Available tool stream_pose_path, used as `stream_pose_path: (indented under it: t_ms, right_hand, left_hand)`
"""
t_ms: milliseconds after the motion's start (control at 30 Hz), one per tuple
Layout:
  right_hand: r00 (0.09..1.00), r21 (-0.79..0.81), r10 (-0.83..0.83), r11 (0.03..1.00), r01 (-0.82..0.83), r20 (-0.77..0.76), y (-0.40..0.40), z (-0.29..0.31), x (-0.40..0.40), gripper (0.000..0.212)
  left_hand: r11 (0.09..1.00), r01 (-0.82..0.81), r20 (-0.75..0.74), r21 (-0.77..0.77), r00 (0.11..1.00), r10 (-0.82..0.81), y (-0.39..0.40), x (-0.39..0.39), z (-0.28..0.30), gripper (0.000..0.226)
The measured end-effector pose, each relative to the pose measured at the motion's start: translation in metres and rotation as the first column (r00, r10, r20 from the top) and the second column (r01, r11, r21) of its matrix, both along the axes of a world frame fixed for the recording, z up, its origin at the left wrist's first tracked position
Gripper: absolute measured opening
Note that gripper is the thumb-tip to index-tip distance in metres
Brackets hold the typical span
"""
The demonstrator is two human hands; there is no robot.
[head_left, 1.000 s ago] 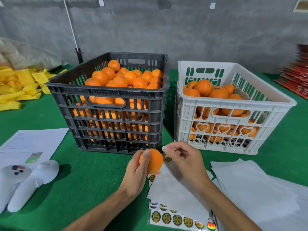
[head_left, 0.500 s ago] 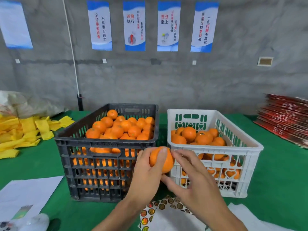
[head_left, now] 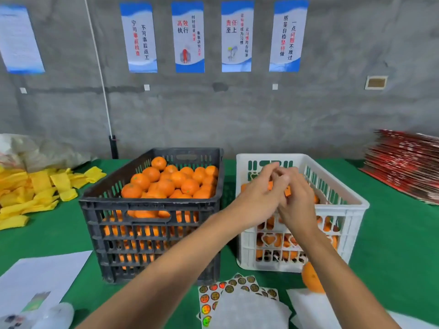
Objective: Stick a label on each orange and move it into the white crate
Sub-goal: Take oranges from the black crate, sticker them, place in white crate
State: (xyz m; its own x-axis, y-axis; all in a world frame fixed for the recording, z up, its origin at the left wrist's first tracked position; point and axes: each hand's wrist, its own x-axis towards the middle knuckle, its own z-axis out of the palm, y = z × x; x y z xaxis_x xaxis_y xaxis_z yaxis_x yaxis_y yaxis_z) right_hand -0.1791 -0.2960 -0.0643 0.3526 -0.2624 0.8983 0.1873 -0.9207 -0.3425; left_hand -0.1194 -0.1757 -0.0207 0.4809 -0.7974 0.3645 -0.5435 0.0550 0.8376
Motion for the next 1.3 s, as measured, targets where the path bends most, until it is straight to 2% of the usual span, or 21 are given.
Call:
stream_pose_path:
  t_ms: [67, 100, 200, 267, 367, 400, 467, 500, 533, 567, 633, 700, 800, 933, 1000, 1067, 1133, 1167, 1233, 1300]
  right_hand:
    - [0.997, 0.038, -0.020, 0.999, 0.017, 0.081, -0.010, -0.019, -0.013, 0.015]
    - [0.994, 0.073, -0.049, 0.996, 0.043, 0.093, -0.014, -0.031, -0.019, 0.015]
    - [0.993, 0.190, -0.113, 0.976, 0.107, 0.021, -0.029, -0.069, -0.036, 0.015]
    - [0.989, 0.271, -0.148, 0.951, 0.148, -0.021, -0.041, -0.088, -0.047, 0.016]
    - [0.934, 0.318, -0.342, 0.878, 0.358, -0.108, -0.059, -0.108, -0.072, 0.021]
    - [0.868, 0.267, -0.470, 0.826, 0.497, -0.160, -0.070, -0.113, -0.085, 0.023]
    - [0.624, 0.091, -0.698, 0.638, 0.765, -0.351, -0.097, -0.122, -0.114, 0.027]
    - [0.497, 0.023, -0.708, 0.563, 0.826, -0.502, -0.108, -0.128, -0.129, 0.030]
    - [0.405, 0.001, -0.648, 0.530, 0.848, -0.644, -0.116, -0.136, -0.142, 0.034]
    - [0.365, 0.016, -0.554, 0.535, 0.845, -0.748, -0.122, -0.146, -0.153, 0.039]
    - [0.406, 0.085, -0.450, 0.581, 0.810, -0.795, -0.127, -0.167, -0.166, 0.052]
    - [0.435, 0.080, -0.480, 0.596, 0.799, -0.762, -0.130, -0.179, -0.170, 0.058]
    - [0.434, 0.051, -0.514, 0.600, 0.798, -0.740, -0.135, -0.186, -0.168, 0.056]
    - [0.580, 0.176, -0.493, 0.644, 0.744, -0.649, -0.131, -0.180, -0.173, 0.052]
    - [0.710, 0.277, -0.507, 0.682, 0.677, -0.488, -0.125, -0.165, -0.174, 0.054]
    - [0.828, 0.354, -0.510, 0.748, 0.561, -0.234, -0.114, -0.142, -0.170, 0.058]
    - [0.885, 0.335, -0.465, 0.831, 0.444, -0.018, -0.102, -0.113, -0.158, 0.062]
    - [0.901, 0.298, -0.433, 0.865, 0.405, 0.035, -0.096, -0.097, -0.149, 0.063]
    - [0.921, 0.225, -0.389, 0.899, 0.375, 0.020, -0.086, -0.060, -0.125, 0.066]
    - [0.903, 0.116, -0.413, 0.898, 0.425, -0.114, -0.073, -0.028, -0.097, 0.064]
  left_hand:
    - [0.998, 0.043, 0.107, -0.045, 0.994, -0.038, 0.014, -0.001, -0.029, 0.051]
    - [0.997, 0.057, 0.115, -0.052, 0.992, -0.051, 0.020, -0.001, -0.045, 0.043]
    - [0.998, 0.066, 0.022, 0.010, 0.998, -0.066, 0.025, -0.008, -0.092, 0.027]
    - [0.994, 0.067, -0.005, 0.086, 0.998, -0.066, 0.016, -0.014, -0.124, 0.026]
    - [0.976, 0.092, 0.020, 0.197, 0.995, -0.098, -0.011, -0.029, -0.162, 0.032]
    - [0.968, 0.088, 0.047, 0.236, 0.994, -0.102, -0.024, -0.037, -0.173, 0.035]
    - [0.957, 0.085, 0.071, 0.278, 0.992, -0.109, -0.054, -0.055, -0.188, 0.040]
    - [0.955, 0.095, 0.068, 0.280, 0.991, -0.118, -0.069, -0.065, -0.194, 0.041]
    - [0.954, 0.105, 0.066, 0.280, 0.990, -0.128, -0.083, -0.075, -0.199, 0.041]
    - [0.952, 0.108, 0.072, 0.285, 0.988, -0.133, -0.096, -0.084, -0.202, 0.042]
    - [0.942, 0.102, 0.099, 0.320, 0.985, -0.140, -0.121, -0.101, -0.207, 0.044]
    - [0.932, 0.089, 0.120, 0.351, 0.983, -0.139, -0.144, -0.113, -0.211, 0.047]
    - [0.926, 0.091, 0.100, 0.366, 0.986, -0.136, -0.167, -0.124, -0.212, 0.050]
    - [0.938, 0.120, 0.006, 0.326, 0.992, -0.129, -0.179, -0.132, -0.201, 0.057]
    - [0.960, 0.146, -0.047, 0.239, 0.989, -0.139, -0.170, -0.136, -0.186, 0.062]
    - [0.981, 0.168, -0.030, 0.094, 0.986, -0.165, -0.152, -0.135, -0.165, 0.066]
    - [0.985, 0.166, 0.018, -0.036, 0.986, -0.166, -0.131, -0.128, -0.139, 0.068]
    - [0.987, 0.143, 0.042, -0.078, 0.989, -0.140, -0.121, -0.122, -0.124, 0.068]
    - [0.992, 0.052, 0.101, -0.115, 0.994, -0.040, -0.104, -0.104, -0.091, 0.065]
    - [0.994, -0.058, 0.185, -0.087, 0.980, 0.074, -0.088, -0.080, -0.059, 0.059]
